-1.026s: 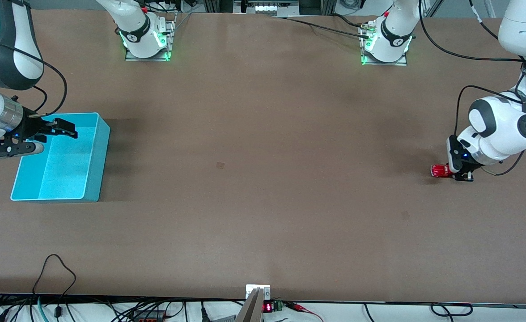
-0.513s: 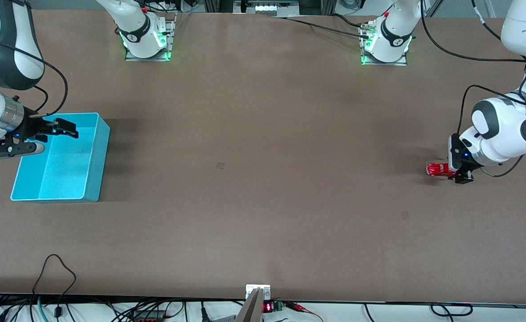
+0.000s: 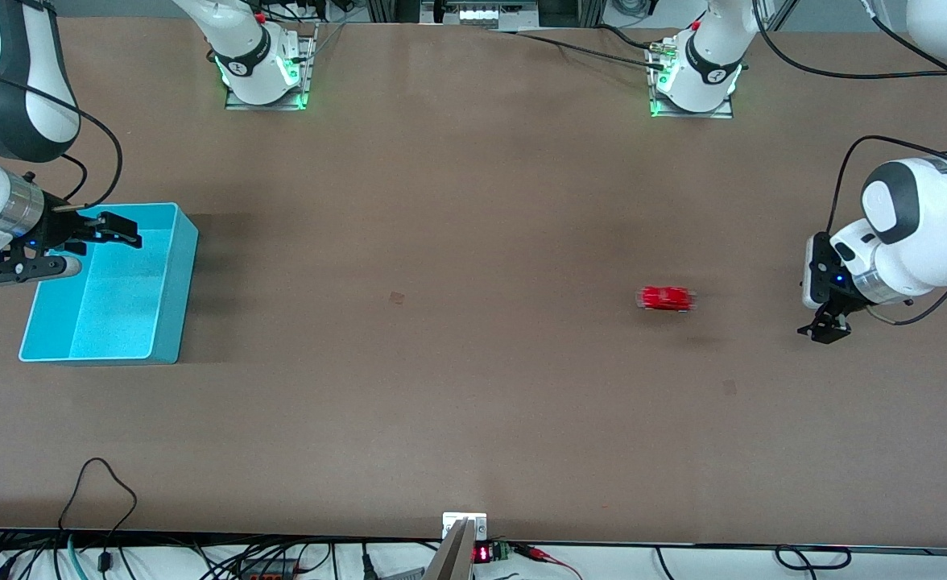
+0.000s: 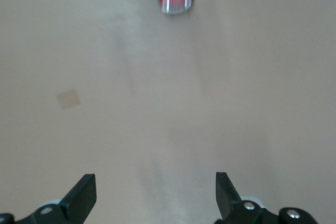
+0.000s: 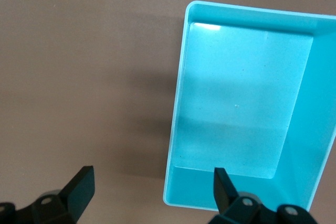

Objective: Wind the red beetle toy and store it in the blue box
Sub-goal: 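Open the left gripper and release the car to roll toward the box, then raise and withdraw the left gripper from the table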

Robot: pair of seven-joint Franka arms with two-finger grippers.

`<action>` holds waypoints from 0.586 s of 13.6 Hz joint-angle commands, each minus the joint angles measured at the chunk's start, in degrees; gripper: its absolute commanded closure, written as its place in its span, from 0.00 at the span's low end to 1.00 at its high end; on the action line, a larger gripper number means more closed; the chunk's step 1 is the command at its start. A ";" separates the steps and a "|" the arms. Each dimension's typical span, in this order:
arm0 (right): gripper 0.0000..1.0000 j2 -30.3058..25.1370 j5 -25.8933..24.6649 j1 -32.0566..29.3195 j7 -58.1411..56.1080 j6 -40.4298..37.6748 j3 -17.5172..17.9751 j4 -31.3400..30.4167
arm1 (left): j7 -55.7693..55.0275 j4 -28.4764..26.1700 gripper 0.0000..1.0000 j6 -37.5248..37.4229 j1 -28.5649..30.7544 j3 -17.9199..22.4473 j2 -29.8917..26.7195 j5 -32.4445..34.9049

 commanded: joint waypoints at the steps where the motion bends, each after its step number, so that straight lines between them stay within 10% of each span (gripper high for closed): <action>1: 0.00 -0.68 0.76 -0.03 0.66 -0.83 0.26 -0.22 | -7.19 2.37 0.00 -1.34 -0.67 0.01 0.21 -2.13; 8: 0.00 -0.68 0.76 0.06 0.66 -0.83 0.26 -0.22 | -33.50 5.18 0.00 1.37 -0.49 0.18 0.91 -0.81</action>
